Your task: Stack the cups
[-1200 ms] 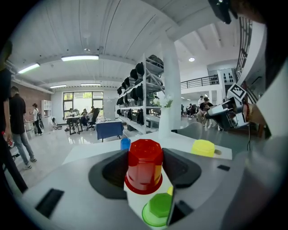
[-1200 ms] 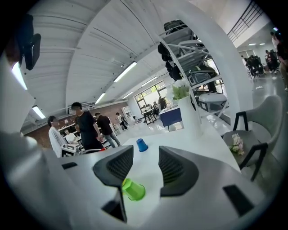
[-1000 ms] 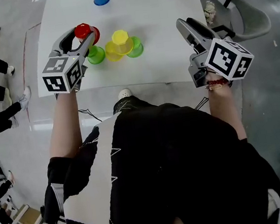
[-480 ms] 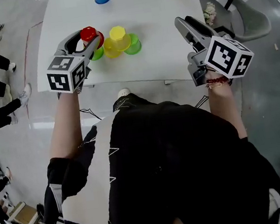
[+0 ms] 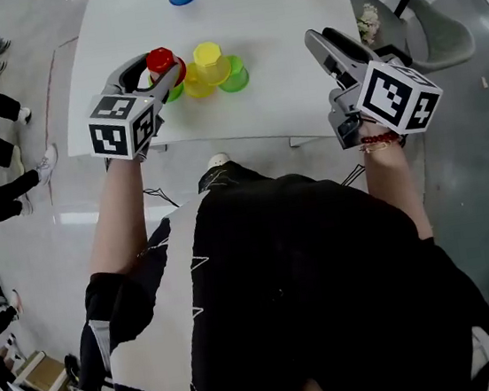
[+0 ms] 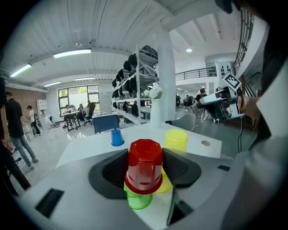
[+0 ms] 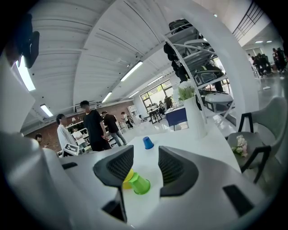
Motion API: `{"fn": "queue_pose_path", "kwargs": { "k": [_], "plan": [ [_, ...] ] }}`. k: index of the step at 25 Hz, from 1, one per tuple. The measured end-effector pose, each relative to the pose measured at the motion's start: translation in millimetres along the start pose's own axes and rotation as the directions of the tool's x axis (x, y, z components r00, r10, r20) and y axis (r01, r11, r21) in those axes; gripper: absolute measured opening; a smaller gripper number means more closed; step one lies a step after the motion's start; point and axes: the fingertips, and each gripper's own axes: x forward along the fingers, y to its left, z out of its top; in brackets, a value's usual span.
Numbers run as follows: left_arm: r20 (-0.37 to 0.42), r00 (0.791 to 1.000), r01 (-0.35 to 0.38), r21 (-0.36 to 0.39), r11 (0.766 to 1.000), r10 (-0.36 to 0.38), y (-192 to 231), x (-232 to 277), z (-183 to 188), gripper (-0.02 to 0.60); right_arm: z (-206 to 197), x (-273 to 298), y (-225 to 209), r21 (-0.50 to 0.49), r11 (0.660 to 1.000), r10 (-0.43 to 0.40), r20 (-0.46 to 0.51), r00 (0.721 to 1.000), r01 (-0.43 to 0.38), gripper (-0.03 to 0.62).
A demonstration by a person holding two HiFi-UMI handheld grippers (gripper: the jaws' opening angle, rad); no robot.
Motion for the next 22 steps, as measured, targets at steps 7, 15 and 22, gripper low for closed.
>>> {"fn": "queue_pose_path", "kwargs": {
  "k": [7,15,22],
  "plan": [
    [-0.007,1.0,0.029,0.001,1.0,-0.029,-1.9,3.4,-2.8,0.244,-0.2,-0.6,1.6,-0.002,1.0,-0.005,-0.004,1.0,0.005,0.176],
    [-0.016,0.998,0.065,0.018,0.998,-0.065,-6.7,7.8,-2.1,0.245,-3.9,-0.2,-1.9,0.004,1.0,-0.014,-0.008,1.0,0.014,0.176],
    [-0.033,0.997,0.072,0.016,0.997,-0.071,-7.1,8.0,-5.5,0.265,-4.9,1.1,-0.1,0.004,1.0,-0.011,-0.018,1.0,0.011,0.176]
  ]
}}
